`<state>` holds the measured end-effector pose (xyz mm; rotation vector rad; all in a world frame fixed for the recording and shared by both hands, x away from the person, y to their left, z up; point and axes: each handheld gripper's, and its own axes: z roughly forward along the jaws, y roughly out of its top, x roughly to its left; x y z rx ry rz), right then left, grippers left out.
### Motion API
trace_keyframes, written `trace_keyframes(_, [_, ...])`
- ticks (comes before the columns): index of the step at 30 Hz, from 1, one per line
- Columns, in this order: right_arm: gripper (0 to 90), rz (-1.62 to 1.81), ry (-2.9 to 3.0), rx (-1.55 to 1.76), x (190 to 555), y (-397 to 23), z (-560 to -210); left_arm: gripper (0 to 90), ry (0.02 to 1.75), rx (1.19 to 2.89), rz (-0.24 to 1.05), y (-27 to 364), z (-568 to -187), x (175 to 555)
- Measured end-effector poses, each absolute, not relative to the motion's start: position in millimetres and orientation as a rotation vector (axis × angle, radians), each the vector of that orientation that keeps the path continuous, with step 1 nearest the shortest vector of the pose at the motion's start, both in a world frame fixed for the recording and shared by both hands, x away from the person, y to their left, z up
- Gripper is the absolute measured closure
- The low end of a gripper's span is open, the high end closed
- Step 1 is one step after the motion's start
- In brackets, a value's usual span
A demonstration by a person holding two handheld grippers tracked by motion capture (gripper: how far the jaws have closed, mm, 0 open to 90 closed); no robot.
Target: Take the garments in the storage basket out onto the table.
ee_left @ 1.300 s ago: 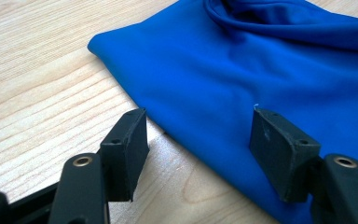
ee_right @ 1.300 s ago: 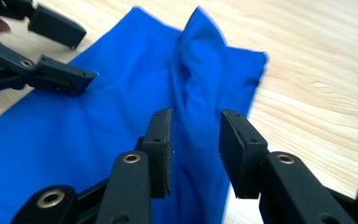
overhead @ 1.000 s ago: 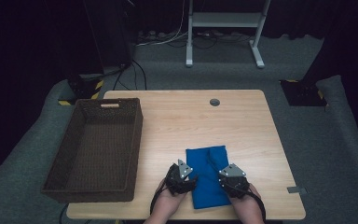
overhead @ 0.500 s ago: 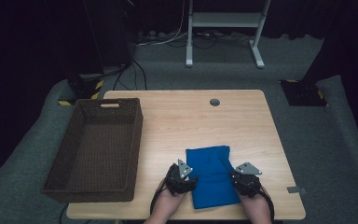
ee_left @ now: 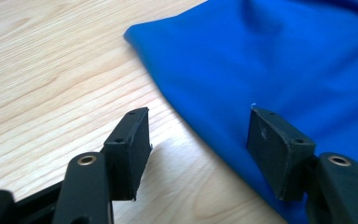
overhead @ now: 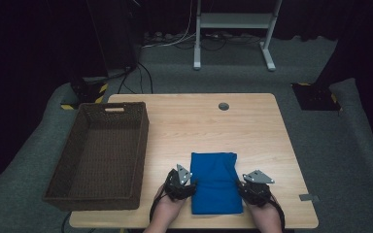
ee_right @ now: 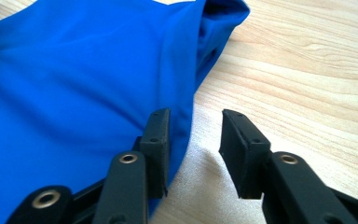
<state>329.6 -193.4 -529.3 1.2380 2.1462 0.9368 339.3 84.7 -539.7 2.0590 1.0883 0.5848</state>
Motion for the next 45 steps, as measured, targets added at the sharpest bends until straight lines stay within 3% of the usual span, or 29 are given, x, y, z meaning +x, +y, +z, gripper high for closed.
trace_keyframes(8, [58.4, 0.933, 2.13, 1.259, 321, -207, -531, 36.2, 1.139, 2.037, 0.576, 96, -540, 343])
trace_keyframes(17, [47.6, 0.906, 2.1, 1.345, 320, -242, -536, 33.8, 1.148, 2.036, 0.561, 100, -540, 344])
trace_keyframes(29, [22.5, 0.913, 2.085, 1.41, 317, -268, -539, 28.8, 1.179, 2.022, 0.497, 104, -541, 345])
trace_keyframes(38, [23.5, 0.918, 2.073, 1.423, 317, -268, -539, 26.9, 1.145, 1.997, 0.511, 94, -528, 333])
trace_keyframes(45, [24.3, 0.914, 2.07, 1.424, 317, -268, -539, 25.7, 0.99, 2.046, 0.487, 60, -514, 313])
